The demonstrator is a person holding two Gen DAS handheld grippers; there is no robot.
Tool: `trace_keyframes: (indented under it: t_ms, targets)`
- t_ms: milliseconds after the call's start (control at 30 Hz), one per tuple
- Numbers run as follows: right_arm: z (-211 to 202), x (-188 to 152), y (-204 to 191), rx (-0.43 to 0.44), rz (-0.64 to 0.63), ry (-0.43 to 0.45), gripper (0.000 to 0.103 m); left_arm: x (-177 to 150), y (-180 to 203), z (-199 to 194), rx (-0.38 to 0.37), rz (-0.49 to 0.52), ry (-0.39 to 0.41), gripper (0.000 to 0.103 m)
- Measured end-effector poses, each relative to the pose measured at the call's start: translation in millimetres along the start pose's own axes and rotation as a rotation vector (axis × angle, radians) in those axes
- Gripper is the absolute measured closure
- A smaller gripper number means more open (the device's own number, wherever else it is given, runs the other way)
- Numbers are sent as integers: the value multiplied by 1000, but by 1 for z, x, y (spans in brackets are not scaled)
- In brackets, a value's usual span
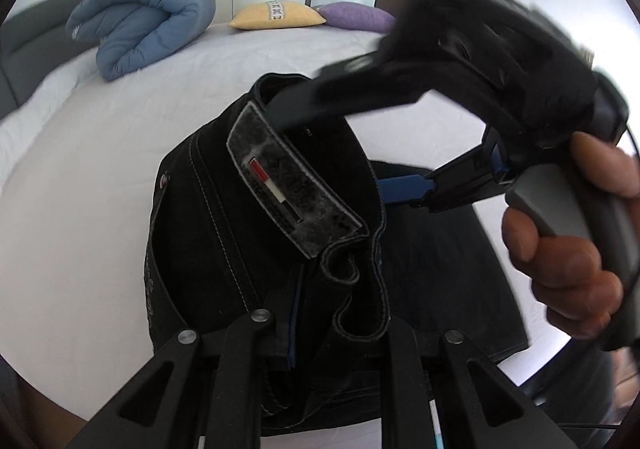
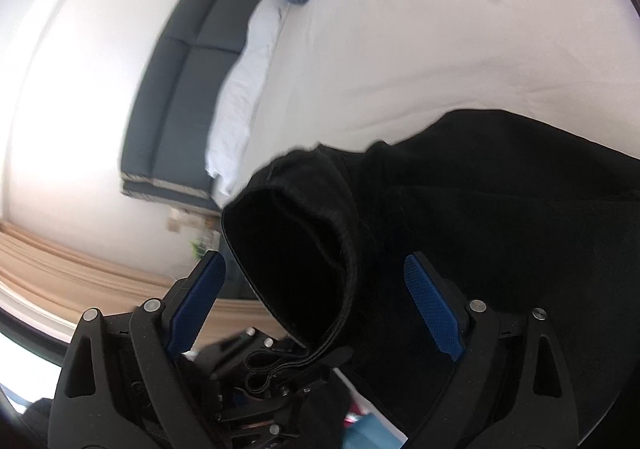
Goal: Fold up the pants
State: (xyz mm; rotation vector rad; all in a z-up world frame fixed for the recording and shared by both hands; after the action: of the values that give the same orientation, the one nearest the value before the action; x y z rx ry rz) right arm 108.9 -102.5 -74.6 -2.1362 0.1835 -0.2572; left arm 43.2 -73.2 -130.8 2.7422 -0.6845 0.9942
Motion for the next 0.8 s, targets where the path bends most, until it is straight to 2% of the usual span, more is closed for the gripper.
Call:
trace_keyframes:
  t_ms: [100, 167, 233, 433, 533, 700, 800]
  targets:
    - [11, -12, -7, -124, -73, -18, 11, -3, 13, 2, 45, 73, -13, 87]
    - [14, -19, -6, -225, -136, -24, 18, -6, 22, 5, 61, 111, -24, 86]
    - [14, -23, -4, -299, -186, -26, 53, -5, 31, 8, 71, 147, -33, 86]
    - [-15, -29, 9, -384, -204, 42, 87, -1, 58, 18, 36, 207, -43, 86]
    - [-30, -33, 16, -377, -202, 74, 89, 3, 73, 21, 15, 235, -46, 86]
    - [-57, -31, 44, -269, -136, 130, 90, 19, 94, 28, -17, 283, -38, 86]
    - [-62, -26, 65, -247, -99, 156, 90, 21, 107, 47, -37, 297, -75, 86]
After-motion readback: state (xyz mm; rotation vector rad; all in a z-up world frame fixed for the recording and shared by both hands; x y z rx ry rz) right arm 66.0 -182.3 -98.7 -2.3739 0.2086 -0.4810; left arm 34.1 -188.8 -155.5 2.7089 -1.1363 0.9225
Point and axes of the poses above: each gripper's, at about its wrist camera, not at the fingertips, and z roughly the way its jaws point, y to its right, x to its top, the point moved 7 cm from there along z, roughly the way its jaws point, and after that the axes turned 7 degrees about z, right-handed, at the moved point
